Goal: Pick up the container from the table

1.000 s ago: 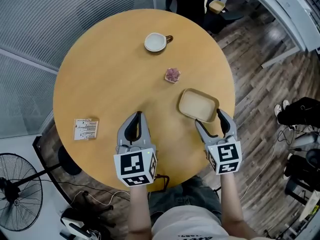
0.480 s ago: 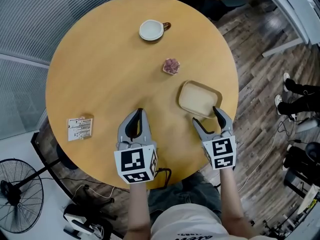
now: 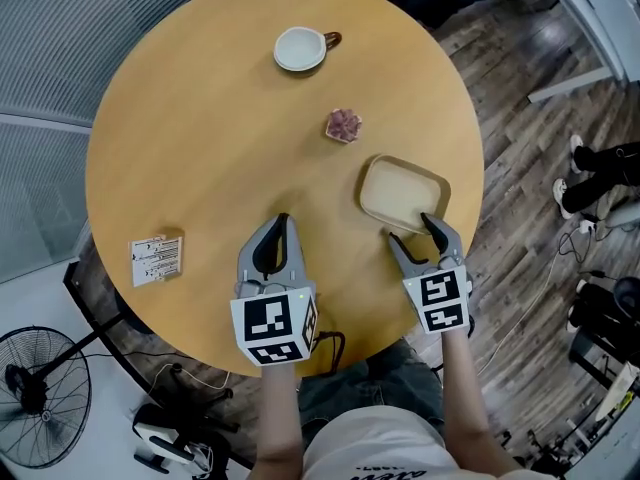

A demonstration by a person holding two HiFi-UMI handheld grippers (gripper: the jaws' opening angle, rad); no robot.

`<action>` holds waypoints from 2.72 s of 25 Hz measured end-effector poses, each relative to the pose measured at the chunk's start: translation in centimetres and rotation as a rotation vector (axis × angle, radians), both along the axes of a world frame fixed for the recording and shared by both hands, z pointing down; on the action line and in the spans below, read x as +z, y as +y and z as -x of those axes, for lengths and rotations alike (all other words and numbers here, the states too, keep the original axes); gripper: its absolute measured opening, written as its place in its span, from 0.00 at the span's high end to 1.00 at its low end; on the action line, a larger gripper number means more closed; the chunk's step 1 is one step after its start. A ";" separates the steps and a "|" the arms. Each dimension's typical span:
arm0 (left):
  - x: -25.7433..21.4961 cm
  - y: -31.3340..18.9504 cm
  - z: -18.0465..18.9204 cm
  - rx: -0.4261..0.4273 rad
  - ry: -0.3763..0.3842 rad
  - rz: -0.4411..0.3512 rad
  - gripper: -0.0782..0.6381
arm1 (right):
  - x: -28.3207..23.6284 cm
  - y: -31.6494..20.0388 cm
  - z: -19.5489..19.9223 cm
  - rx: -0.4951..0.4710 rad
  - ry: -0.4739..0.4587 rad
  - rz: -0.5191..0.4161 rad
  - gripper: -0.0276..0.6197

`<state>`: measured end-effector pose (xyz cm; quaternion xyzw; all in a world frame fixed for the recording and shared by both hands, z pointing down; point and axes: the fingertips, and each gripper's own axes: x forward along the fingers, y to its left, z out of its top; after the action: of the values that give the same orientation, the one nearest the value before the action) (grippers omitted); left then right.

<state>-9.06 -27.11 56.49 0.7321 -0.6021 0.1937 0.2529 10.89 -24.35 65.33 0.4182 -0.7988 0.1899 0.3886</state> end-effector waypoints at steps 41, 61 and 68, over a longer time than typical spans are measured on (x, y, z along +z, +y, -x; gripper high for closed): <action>-7.5 2.6 0.7 -0.083 -0.021 -0.142 0.89 | -10.9 -2.7 0.0 0.102 -0.057 -0.180 0.89; -19.6 7.4 3.3 -0.196 -0.106 -0.414 0.89 | -25.3 -1.1 1.5 0.061 -0.185 -0.491 0.89; -23.1 8.9 3.1 -0.204 -0.118 -0.489 0.89 | -29.1 -0.1 1.4 0.062 -0.220 -0.579 0.89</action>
<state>-12.16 -18.20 33.41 0.6945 -0.7153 0.0582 0.0514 9.52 -24.44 36.19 0.5125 -0.8438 0.0100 0.1587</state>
